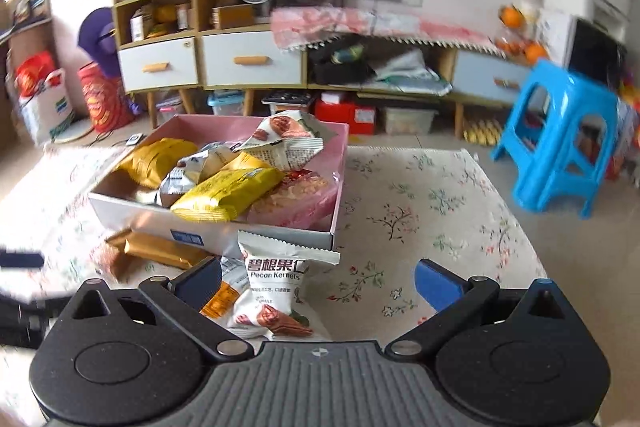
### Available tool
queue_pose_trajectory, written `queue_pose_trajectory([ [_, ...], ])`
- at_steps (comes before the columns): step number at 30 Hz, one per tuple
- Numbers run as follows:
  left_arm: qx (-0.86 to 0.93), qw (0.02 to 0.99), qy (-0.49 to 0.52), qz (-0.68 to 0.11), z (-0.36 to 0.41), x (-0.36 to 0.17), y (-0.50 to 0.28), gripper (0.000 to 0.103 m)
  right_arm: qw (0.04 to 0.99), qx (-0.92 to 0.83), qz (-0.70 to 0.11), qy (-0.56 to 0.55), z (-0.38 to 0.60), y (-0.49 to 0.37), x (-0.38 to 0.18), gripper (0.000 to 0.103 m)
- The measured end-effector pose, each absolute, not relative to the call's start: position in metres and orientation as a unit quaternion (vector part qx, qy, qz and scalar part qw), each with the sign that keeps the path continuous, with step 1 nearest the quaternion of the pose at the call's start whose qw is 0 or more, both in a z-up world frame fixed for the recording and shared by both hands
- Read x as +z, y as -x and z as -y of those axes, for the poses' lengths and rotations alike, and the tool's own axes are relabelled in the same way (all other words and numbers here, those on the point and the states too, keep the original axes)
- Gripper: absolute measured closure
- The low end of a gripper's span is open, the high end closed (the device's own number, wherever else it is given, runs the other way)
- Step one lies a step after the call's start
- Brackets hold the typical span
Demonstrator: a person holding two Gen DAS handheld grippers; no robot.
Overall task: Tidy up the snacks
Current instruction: 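Move both tools back down toward the snacks beside the box, then grasp the wafer biscuit packet with the left tool while the right tool grasps a Pecan Kernel packet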
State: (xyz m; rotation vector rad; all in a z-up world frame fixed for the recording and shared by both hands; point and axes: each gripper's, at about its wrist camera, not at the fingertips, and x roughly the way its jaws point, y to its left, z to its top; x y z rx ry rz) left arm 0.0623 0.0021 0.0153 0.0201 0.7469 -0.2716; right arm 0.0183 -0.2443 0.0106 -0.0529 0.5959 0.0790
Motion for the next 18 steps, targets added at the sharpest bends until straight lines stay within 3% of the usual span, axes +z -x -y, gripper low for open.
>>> queue_pose_trajectory([
  [10, -0.108, 0.935, 0.019, -0.338, -0.005, 0.007, -0.088, 0.013, 0.949, 0.083, -0.288, 0.097, 0.227, -0.023, -0.016, 0.01],
  [18, -0.108, 0.929, 0.016, -0.354, -0.006, -0.011, -0.094, 0.038, 0.947, 0.095, -0.302, 0.065, 0.222, -0.03, -0.023, 0.01],
])
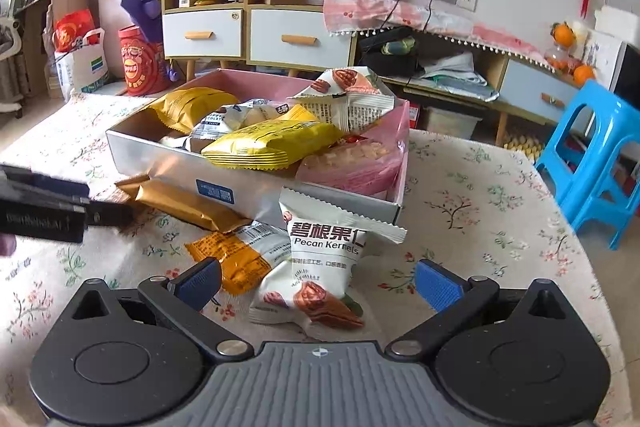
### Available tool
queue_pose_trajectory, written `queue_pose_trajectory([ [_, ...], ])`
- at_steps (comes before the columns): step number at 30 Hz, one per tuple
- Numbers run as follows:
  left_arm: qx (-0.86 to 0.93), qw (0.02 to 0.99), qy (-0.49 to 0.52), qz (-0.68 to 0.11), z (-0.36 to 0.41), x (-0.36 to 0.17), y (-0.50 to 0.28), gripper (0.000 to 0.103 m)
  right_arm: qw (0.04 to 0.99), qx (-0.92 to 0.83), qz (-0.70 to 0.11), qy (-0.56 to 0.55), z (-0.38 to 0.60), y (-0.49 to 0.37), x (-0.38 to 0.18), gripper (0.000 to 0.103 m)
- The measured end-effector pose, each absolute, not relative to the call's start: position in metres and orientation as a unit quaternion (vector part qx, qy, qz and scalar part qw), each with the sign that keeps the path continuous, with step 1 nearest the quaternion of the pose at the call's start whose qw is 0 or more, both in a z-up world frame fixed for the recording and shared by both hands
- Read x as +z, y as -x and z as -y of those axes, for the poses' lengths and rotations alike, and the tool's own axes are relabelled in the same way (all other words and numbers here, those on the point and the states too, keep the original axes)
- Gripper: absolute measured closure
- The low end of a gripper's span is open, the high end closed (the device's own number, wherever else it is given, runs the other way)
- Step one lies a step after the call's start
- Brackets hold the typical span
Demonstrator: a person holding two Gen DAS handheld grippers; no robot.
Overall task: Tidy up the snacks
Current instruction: 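Grasp the wafer biscuit packet with the left tool while the right tool grasps a Pecan Kernel packet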
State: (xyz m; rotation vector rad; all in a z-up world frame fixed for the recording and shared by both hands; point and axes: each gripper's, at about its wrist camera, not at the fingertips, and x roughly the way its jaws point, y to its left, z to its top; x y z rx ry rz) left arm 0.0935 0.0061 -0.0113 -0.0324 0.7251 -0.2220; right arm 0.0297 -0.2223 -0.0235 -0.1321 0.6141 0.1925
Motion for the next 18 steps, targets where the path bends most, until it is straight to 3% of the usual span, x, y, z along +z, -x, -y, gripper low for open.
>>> queue_pose_trajectory([
  [8, -0.127, 0.925, 0.02, -0.357, 0.001, -0.007, -0.093, 0.065, 0.946, 0.076, -0.314, 0.025, 0.23, -0.035, -0.026, 0.015],
  [13, -0.129, 0.923, 0.019, -0.362, 0.005, -0.007, -0.093, 0.067, 0.945, 0.069, -0.32, 0.011, 0.232, -0.037, -0.023, 0.022],
  [18, -0.126, 0.92, 0.029, -0.369, 0.001, -0.005, -0.095, 0.069, 0.944, 0.071, -0.321, 0.019, 0.226, -0.042, -0.023, 0.04],
])
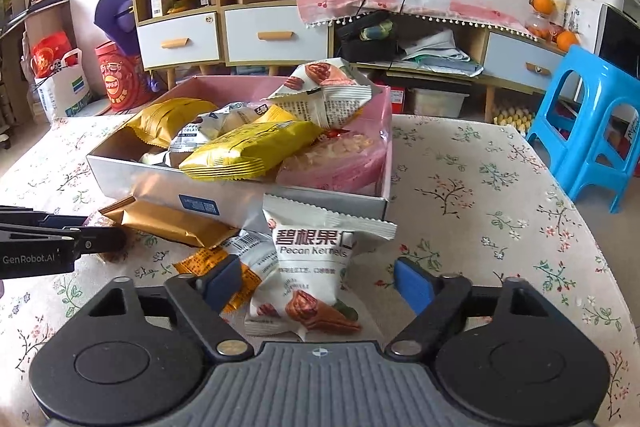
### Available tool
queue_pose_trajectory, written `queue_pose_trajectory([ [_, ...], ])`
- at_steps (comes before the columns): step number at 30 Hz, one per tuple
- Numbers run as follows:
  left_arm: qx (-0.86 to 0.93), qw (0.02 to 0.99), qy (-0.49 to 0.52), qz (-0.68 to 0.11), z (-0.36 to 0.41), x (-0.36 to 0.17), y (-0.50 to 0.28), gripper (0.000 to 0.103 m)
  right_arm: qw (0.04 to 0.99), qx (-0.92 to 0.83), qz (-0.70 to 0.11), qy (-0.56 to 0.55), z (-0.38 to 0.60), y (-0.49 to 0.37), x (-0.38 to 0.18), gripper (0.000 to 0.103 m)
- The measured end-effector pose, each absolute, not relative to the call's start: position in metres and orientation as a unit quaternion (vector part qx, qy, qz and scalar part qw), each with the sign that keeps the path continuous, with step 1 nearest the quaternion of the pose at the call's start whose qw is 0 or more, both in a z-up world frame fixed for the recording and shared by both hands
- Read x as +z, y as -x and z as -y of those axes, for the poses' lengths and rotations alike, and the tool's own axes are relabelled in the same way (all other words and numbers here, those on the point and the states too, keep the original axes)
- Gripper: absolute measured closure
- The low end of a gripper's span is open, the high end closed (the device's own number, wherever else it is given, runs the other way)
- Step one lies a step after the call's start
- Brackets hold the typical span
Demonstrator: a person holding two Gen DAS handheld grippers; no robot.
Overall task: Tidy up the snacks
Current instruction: 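Grasp the wafer biscuit packet with the left tool while the right tool grasps a Pecan Kernel packet, then lift the wafer packet and Pecan Kernel packet over the pink box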
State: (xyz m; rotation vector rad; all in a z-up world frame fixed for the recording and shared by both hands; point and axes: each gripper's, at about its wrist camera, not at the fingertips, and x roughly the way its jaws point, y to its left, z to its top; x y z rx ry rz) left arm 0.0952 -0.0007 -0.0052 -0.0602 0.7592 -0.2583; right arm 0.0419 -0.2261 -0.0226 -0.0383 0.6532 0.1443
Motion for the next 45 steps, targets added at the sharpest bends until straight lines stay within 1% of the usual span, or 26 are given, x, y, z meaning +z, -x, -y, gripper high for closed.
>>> queue_pose_trajectory([
  [4, -0.122, 0.918, 0.032, -0.375, -0.001, -0.005, -0.095, 0.07, 0.943, 0.071, -0.324, 0.016, 0.225, -0.045, -0.022, 0.052],
  [6, -0.12, 0.917, 0.036, -0.378, -0.002, -0.004, -0.096, 0.07, 0.943, 0.07, -0.324, 0.018, 0.225, -0.045, -0.021, 0.064],
  [7, -0.119, 0.917, 0.038, -0.38, -0.002, -0.003, -0.096, 0.07, 0.943, 0.072, -0.325, 0.018, 0.225, -0.044, -0.021, 0.067],
  [8, -0.117, 0.916, 0.039, -0.381, -0.002, -0.002, -0.096, 0.071, 0.942, 0.074, -0.326, 0.016, 0.225, -0.044, -0.021, 0.071],
  [10, -0.116, 0.915, 0.041, -0.385, -0.003, -0.001, -0.097, 0.071, 0.941, 0.076, -0.328, 0.017, 0.223, -0.044, -0.019, 0.073],
  [14, -0.113, 0.911, 0.049, -0.395, -0.005, 0.002, -0.098, 0.071, 0.941, 0.077, -0.329, 0.011, 0.224, -0.045, -0.014, 0.08],
  [21, -0.113, 0.91, 0.061, -0.395, -0.008, 0.01, -0.098, 0.071, 0.938, 0.066, -0.34, -0.011, 0.23, -0.046, -0.008, 0.082],
  [34, -0.117, 0.917, 0.056, -0.377, -0.009, 0.031, -0.087, 0.071, 0.948, 0.061, -0.313, -0.022, 0.23, -0.037, 0.022, 0.082],
  [45, -0.129, 0.929, 0.026, -0.347, -0.001, 0.051, -0.074, 0.071, 0.956, 0.07, -0.283, -0.038, 0.226, -0.033, 0.049, 0.082],
])
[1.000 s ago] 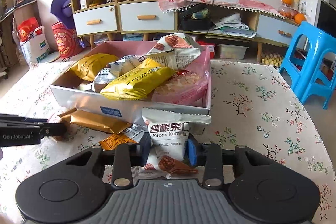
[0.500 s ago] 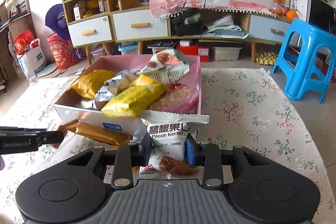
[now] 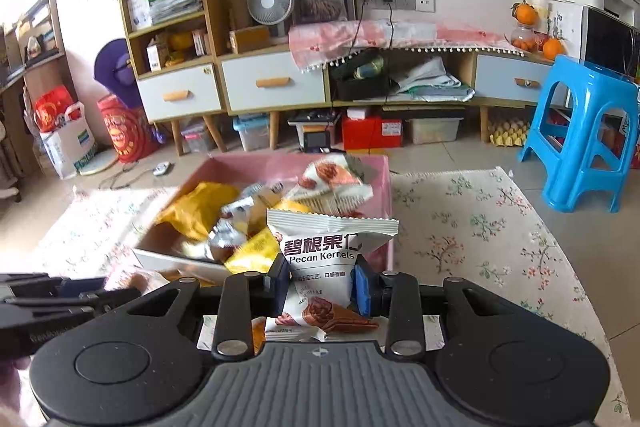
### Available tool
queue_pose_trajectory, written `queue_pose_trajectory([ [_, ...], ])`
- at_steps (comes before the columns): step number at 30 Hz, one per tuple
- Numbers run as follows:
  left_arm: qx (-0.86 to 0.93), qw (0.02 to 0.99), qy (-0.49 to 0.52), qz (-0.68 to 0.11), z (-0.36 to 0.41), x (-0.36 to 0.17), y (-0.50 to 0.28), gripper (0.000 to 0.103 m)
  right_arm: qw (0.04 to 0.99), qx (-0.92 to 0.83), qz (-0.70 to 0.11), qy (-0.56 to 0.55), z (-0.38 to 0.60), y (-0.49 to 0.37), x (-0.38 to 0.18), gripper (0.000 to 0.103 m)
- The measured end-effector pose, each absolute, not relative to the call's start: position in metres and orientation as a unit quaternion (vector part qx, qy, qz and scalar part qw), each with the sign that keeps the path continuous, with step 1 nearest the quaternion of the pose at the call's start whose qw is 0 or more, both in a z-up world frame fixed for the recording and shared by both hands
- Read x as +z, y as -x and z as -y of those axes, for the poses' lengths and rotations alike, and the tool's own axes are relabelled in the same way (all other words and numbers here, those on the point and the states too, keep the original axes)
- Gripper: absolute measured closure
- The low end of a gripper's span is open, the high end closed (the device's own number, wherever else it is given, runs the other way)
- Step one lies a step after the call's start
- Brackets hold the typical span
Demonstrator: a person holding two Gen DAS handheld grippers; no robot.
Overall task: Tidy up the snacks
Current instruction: 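Lift the wafer packet and Pecan Kernel packet over the pink box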
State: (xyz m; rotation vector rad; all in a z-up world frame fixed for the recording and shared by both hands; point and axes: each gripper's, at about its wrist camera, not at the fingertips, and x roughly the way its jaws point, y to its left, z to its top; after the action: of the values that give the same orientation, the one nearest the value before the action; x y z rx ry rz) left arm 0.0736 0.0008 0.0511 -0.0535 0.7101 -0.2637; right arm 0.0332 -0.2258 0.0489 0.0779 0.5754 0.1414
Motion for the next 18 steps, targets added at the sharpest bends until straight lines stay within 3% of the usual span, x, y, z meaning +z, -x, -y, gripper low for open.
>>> queue_pose_trajectory([
  [18, -0.135, 0.959, 0.003, -0.247, 0.002, 0.096, -0.116, 0.071, 0.952, 0.108, -0.27, -0.095, 0.21, -0.074, 0.074, 0.082],
])
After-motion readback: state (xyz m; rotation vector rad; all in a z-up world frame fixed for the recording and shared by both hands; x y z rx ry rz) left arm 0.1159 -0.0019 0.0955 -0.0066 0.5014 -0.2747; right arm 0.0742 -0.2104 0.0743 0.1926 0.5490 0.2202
